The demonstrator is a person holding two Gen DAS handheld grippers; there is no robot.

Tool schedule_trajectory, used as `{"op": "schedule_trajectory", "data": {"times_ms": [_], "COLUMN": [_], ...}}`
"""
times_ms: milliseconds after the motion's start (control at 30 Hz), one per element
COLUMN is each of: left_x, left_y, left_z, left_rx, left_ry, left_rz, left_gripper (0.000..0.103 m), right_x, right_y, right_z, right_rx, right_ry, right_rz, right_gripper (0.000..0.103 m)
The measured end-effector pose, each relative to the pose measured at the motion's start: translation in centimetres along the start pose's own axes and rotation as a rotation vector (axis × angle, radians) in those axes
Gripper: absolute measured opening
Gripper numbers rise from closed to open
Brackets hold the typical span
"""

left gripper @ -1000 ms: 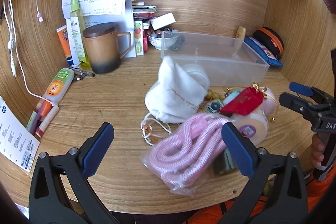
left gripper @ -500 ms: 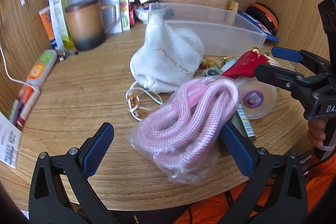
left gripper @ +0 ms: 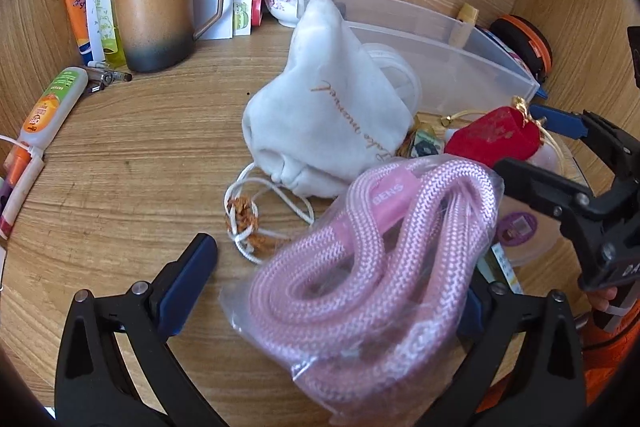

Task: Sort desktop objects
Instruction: 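Grasp the bagged pink rope with the left tool while the right tool grasps the red pouch with gold chain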

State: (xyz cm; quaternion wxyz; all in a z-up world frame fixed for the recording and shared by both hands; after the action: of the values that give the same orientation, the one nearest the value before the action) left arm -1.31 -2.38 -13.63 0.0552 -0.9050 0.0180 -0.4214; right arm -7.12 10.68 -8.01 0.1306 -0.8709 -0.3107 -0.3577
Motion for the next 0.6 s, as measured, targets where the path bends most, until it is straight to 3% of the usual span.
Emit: {"op": "schedule_trajectory", "data": {"times_ms": [233, 400, 600], "left_x": [0.9, 1.6, 1.7], "left_y": [0.7, 0.6, 0.2], "left_z": [-0.8, -1.5, -2.2], "left_rx": [0.035, 0.03, 0.011], "left_ry": [-0.071, -0.115, -0.122], "left_rz": [-0.001, 0.001, 0.029], "left_gripper": [0.103, 0.102, 0.083], "right_x": [-0.4, -0.4, 0.0], "right_y": [0.1, 0.3, 0.4], "right_z": [-0.2, -0.1, -0.2], "right_rx": [-0.004, -0.018, -0.019], "right_ry": [0.032, 0.05, 0.045], "right_rz": [-0.068, -0.12, -0.128], "right_gripper": [0.09, 0.077, 0.068]}}
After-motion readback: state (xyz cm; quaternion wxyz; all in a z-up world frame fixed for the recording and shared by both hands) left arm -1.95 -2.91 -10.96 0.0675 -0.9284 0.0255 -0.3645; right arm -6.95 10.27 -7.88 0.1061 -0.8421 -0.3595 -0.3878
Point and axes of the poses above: each gripper's, at about its wrist camera, not at the fingertips, and x roughly against the way its jaws point, y to its left, z to its underside, the point moved 4 cm from there along -x, roughly the way its jaws point, and after that the axes turned 4 degrees about -x, right-handed, at the moved point
